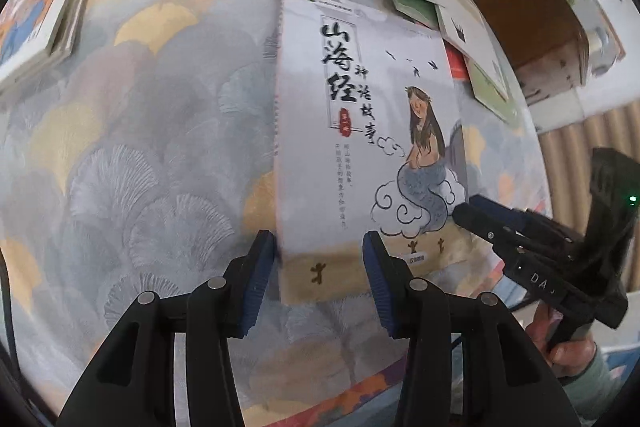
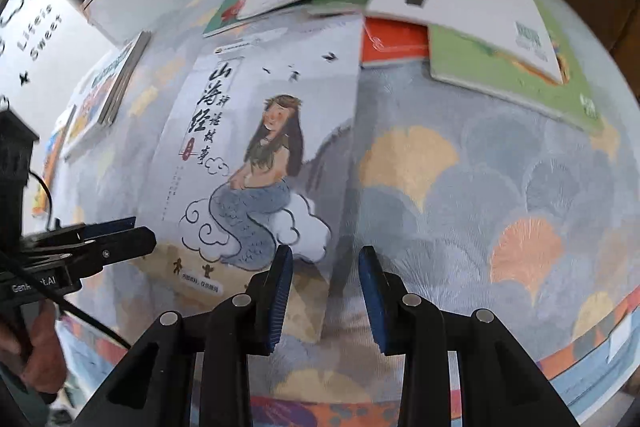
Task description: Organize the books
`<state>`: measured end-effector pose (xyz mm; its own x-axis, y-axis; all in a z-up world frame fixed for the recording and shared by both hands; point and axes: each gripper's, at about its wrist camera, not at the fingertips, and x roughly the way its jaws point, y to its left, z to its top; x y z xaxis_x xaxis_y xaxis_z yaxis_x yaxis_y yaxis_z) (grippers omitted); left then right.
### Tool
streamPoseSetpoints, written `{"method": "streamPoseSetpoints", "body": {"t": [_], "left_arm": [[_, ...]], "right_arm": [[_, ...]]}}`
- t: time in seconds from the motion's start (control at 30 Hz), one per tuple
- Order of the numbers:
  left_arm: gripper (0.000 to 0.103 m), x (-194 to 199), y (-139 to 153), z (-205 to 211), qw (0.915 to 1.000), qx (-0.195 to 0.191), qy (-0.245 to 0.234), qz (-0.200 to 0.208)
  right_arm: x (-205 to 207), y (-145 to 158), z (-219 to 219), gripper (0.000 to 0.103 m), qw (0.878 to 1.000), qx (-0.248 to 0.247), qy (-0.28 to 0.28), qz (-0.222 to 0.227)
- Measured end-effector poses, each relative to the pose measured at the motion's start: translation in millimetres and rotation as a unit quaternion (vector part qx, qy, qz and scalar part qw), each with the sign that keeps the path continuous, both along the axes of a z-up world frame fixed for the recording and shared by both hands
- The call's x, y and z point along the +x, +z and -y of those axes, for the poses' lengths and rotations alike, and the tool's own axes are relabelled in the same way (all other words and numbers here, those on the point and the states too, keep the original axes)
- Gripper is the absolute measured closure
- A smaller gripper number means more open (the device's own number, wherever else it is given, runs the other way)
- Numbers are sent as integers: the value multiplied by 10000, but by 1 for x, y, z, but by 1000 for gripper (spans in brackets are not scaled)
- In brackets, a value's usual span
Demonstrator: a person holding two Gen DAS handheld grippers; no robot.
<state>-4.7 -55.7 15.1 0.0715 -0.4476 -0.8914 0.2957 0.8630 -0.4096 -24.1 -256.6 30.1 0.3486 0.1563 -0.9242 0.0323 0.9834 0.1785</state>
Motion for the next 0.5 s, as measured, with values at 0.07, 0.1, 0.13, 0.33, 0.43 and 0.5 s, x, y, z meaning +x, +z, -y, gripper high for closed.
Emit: {"method": "streamPoseSetpoints", "body": {"t": [0.07,0.1,0.13,0.33,0.43,0.5], "left_arm": [[61,2,0,0,10000,-25,40,26],[61,3,2,-1,9999,-106,69,-5],[61,3,7,-5,9993,-340,154,-29],[61,-1,56,-10,9823,-1866,54,187],[63,1,39,3,9914,-1285,45,262],[79,2,24,-1,9940,-1063,177,191]], "right_arm": [[0,-1,-6,69,9999,45,125,37],[-1,-2,-6,69,9999,-38,111,95],[-3,-2,-7,69,9999,-51,100,128],[-7,-6,13,69,9980,624,15,48],[-7,-8,24,69,9956,924,-147,-11],[-9,-10,33,69,9926,1176,-302,-6]]}}
